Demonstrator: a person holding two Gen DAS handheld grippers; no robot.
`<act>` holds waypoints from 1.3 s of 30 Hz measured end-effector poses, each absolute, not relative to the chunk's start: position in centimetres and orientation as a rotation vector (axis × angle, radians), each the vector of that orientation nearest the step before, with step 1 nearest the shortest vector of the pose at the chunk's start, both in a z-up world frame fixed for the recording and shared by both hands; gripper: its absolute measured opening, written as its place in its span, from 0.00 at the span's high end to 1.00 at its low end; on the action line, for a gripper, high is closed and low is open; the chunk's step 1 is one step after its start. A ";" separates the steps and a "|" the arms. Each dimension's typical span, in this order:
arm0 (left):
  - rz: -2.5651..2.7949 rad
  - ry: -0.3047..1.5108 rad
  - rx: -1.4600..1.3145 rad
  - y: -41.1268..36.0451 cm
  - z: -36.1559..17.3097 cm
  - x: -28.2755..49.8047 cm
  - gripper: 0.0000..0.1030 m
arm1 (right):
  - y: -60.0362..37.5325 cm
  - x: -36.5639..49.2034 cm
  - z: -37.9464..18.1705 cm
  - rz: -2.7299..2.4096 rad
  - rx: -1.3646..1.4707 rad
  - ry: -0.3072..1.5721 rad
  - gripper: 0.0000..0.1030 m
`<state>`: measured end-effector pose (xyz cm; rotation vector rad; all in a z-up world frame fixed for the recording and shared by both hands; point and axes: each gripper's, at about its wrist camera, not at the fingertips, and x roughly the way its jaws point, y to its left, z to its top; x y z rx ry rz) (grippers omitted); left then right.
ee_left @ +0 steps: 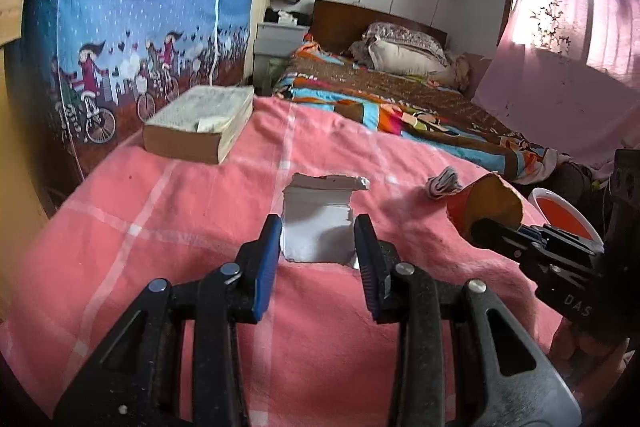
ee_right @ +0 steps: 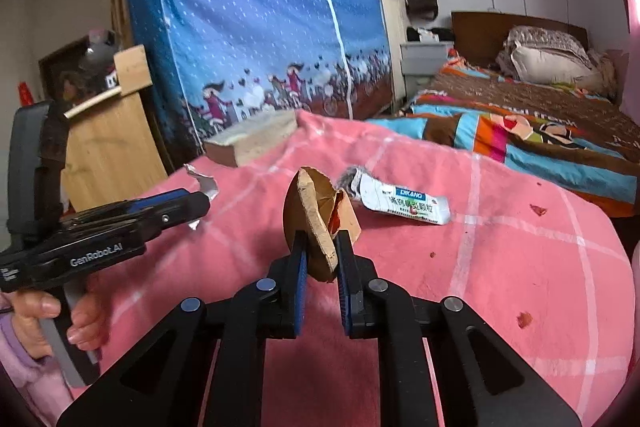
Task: Collect trash
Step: 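Grasp the tan paper wrapper with the right tool while the left tool holds the paper scrap, then carry the paper scrap and tan wrapper over the red bucket and open both tools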
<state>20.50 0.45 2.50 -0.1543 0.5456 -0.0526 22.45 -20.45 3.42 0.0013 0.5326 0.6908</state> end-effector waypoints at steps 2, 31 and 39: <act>-0.057 0.530 -0.147 0.2 2.8 20.1 0.58 | -20.9 21.7 3.8 0.697 0.009 0.499 0.89; -0.162 0.363 0.017 -8.4 7.8 18.5 0.58 | -29.5 17.9 8.3 0.543 0.079 0.187 0.89; -0.236 0.336 0.062 -12.6 8.6 18.8 0.58 | -33.2 17.4 9.1 0.469 0.120 0.140 0.89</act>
